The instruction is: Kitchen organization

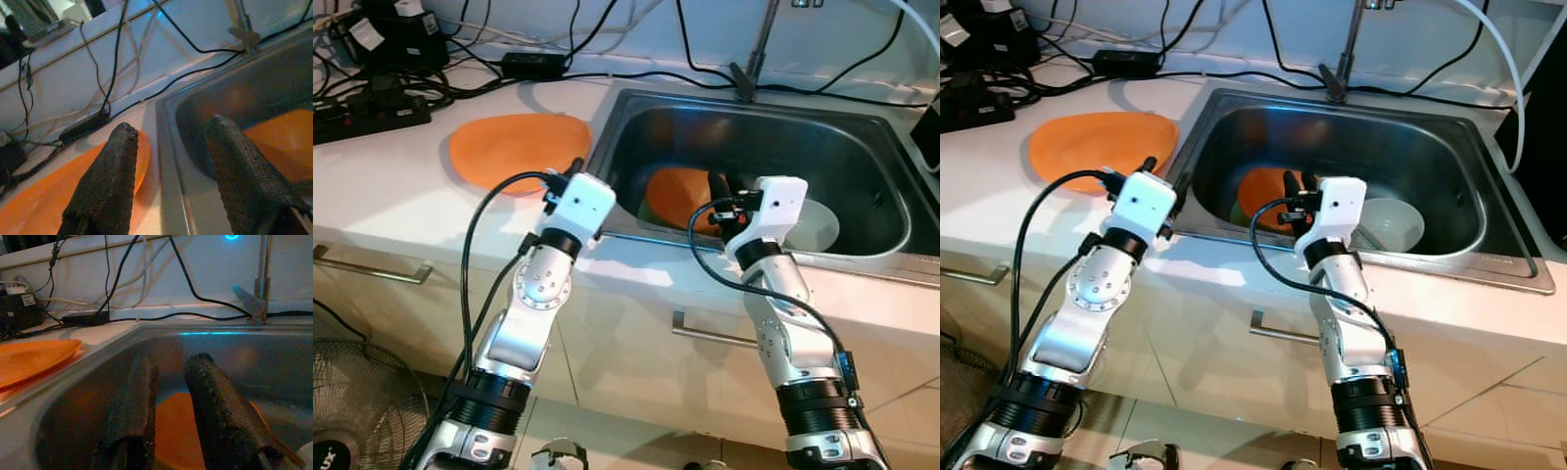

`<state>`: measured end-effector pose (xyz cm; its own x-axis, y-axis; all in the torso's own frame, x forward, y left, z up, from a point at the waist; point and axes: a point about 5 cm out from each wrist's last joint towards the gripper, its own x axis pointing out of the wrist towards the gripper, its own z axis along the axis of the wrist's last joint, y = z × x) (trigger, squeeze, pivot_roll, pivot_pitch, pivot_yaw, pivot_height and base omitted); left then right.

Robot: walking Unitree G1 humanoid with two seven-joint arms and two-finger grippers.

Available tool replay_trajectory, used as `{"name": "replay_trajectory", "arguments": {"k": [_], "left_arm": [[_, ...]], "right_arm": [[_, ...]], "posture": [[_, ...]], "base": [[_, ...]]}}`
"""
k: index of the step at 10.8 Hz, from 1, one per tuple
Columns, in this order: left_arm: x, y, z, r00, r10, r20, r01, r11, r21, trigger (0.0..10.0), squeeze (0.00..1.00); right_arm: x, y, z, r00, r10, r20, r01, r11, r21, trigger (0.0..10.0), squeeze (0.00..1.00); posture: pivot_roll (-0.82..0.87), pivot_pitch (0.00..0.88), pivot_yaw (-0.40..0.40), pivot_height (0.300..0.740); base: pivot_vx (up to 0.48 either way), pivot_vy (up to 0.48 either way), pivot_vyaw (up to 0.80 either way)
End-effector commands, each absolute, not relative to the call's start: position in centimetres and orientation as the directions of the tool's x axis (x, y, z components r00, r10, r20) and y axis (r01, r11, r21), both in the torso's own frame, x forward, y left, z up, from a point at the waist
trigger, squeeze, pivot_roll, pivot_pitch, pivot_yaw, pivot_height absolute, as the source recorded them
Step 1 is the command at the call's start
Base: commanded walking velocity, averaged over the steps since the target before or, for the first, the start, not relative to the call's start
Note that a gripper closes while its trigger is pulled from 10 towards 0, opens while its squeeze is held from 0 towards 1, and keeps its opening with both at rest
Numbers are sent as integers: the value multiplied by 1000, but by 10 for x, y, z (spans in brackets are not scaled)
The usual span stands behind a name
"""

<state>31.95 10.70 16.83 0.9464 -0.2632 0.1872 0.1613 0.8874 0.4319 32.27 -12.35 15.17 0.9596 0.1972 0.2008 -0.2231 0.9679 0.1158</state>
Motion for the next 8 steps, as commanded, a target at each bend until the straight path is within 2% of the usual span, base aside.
{"name": "replay_trajectory", "arguments": {"k": [1,3,5,6,8], "left_arm": [[318,109,162,952,-251,175,160,895,417,10000,0],[322,120,164,956,-243,164,138,867,479,10000,0],[326,128,165,963,-213,163,115,878,465,10000,0],[327,129,165,966,-217,144,113,848,518,10000,0],[335,146,170,970,-241,43,121,624,772,10000,0]], "right_arm": [[325,-122,155,958,208,200,-231,968,101,10000,0],[329,-121,156,958,205,200,-230,967,112,10000,0],[330,-119,155,958,206,199,-231,967,111,10000,0],[331,-120,154,962,195,194,-221,967,124,10000,0],[331,-119,153,963,199,183,-224,967,123,10000,0]], "posture": [[94,0,-6,740],[105,0,-6,740],[106,0,-4,740],[108,0,-6,740],[113,0,0,740]], "base": [[0,0,0],[0,0,0],[0,0,0],[0,0,0],[0,0,0]]}}
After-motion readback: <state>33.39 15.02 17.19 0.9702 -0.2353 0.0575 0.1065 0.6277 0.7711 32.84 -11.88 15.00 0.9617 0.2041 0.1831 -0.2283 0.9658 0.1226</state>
